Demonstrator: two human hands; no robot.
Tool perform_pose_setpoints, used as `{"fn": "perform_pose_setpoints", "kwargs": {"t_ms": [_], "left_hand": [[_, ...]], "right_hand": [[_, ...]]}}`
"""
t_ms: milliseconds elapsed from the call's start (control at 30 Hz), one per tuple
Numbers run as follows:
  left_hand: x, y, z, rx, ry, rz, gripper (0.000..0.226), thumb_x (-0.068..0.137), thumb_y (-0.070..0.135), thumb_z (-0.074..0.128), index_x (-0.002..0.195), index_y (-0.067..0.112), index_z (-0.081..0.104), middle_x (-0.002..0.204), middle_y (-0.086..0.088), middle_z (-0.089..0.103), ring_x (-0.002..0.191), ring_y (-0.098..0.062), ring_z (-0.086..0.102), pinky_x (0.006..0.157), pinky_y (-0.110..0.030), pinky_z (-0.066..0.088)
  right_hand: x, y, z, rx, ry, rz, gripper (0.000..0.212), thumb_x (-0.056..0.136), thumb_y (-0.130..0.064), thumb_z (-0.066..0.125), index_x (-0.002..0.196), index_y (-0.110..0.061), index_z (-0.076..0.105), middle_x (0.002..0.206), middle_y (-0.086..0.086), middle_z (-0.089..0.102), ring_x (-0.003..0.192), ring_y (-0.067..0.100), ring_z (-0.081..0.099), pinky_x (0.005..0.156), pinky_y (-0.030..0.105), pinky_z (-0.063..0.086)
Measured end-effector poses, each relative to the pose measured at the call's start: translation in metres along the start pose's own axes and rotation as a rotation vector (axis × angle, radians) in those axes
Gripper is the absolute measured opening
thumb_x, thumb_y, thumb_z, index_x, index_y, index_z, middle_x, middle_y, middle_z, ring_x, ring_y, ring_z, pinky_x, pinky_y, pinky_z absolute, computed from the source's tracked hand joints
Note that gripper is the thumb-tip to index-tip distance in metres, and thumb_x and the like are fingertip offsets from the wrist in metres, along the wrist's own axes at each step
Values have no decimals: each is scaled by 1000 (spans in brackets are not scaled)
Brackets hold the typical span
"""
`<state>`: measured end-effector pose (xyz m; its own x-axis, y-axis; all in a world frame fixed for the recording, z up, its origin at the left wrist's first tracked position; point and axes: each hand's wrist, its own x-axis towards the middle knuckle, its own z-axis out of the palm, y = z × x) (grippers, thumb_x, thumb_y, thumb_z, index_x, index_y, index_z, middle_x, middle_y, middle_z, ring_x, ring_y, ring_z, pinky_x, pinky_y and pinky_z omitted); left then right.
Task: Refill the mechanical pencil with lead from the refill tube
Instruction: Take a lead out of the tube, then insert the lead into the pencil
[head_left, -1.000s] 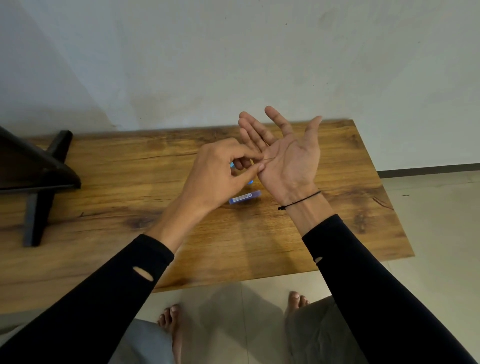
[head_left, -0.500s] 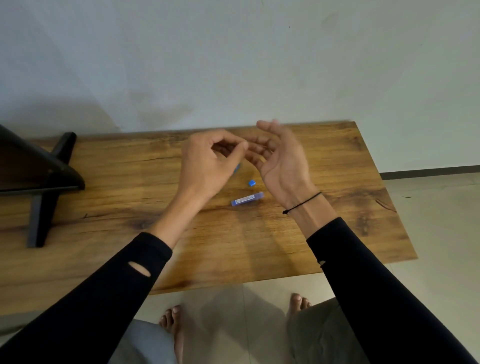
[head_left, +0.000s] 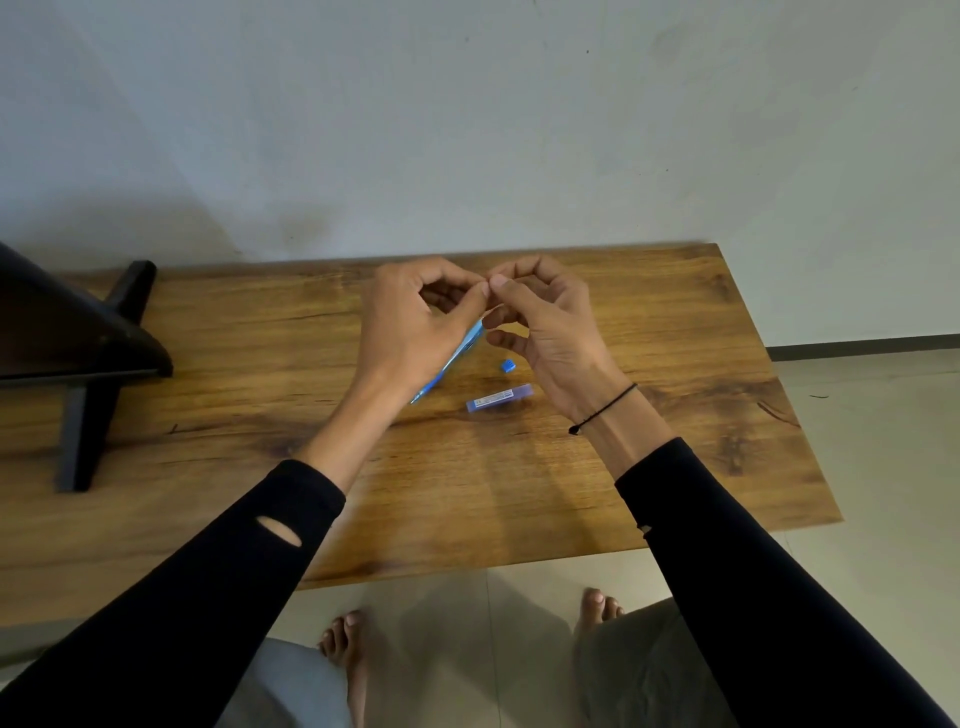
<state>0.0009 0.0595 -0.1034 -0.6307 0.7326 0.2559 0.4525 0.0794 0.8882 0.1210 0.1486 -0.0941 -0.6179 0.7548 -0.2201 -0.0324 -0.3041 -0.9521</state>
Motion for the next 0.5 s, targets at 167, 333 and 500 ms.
{"fn": "perform_pose_setpoints", "kwargs": {"t_ms": [167, 333, 500], "left_hand": [[-1, 0, -1, 26, -24, -83, 4, 86, 22, 84, 89, 21, 85, 79, 9, 81, 69, -2, 73, 66, -16, 57], [-11, -20, 2, 735, -151, -65, 31, 89, 53, 78, 101, 25, 81, 100, 4, 78, 94, -23, 74, 69, -32, 43], [-13, -25, 9, 836, -142, -46, 21, 97, 41, 76, 107, 23, 82, 105, 0, 74, 97, -27, 72, 69, -36, 37]], "right_hand": [[4, -1, -7, 47, 83, 21, 10, 100, -5, 67, 94, -12, 64, 84, 8, 69, 71, 20, 64, 65, 31, 56], [9, -2, -15, 73, 206, 49, 10, 99, -2, 66, 95, -10, 61, 82, 9, 65, 70, 19, 63, 64, 29, 57], [10, 0, -14, 59, 222, 54, 12, 98, -1, 66, 91, -11, 62, 82, 10, 66, 74, 22, 67, 67, 31, 61]]}}
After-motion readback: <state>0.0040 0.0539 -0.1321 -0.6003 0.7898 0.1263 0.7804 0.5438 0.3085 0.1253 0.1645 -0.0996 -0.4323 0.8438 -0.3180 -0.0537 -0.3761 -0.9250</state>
